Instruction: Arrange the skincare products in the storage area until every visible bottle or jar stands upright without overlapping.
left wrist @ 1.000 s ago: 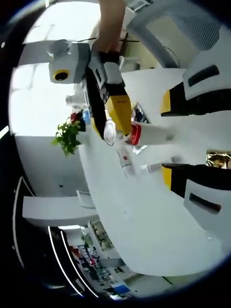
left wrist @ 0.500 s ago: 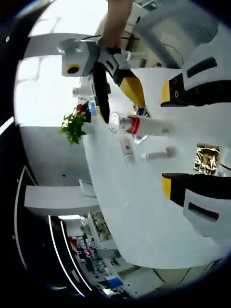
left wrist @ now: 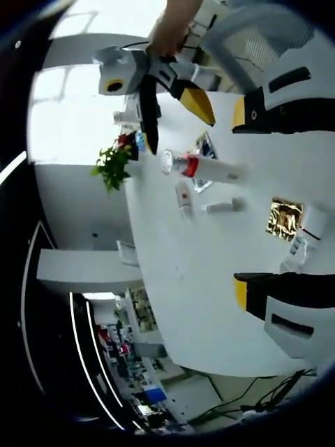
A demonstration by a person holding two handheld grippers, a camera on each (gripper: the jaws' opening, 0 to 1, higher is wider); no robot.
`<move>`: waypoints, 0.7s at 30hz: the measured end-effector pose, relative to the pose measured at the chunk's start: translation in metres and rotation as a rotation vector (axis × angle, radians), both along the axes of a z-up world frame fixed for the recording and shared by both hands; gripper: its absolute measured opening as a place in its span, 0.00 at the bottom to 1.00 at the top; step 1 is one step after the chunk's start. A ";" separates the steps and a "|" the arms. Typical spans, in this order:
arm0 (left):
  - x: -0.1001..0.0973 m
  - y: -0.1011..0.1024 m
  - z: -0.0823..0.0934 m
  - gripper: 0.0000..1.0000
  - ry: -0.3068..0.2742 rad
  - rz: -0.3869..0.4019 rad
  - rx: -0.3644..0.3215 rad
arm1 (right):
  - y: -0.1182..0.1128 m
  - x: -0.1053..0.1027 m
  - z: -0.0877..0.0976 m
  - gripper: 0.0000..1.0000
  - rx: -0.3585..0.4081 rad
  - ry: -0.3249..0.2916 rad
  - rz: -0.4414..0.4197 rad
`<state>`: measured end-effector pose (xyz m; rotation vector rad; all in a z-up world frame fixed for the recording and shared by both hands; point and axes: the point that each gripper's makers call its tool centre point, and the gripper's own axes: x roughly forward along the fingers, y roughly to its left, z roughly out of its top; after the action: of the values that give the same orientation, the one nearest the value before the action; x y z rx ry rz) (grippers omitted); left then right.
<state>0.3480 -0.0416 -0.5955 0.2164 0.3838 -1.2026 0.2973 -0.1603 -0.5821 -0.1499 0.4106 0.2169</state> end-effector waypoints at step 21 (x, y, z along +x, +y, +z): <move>-0.004 0.041 0.009 0.97 -0.023 0.071 0.013 | 0.006 -0.028 0.003 1.00 -0.016 0.030 -0.022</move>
<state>0.3437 -0.0008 -0.5869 0.2262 0.3760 -1.1273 0.2691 -0.1547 -0.5792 -0.1578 0.4432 0.1946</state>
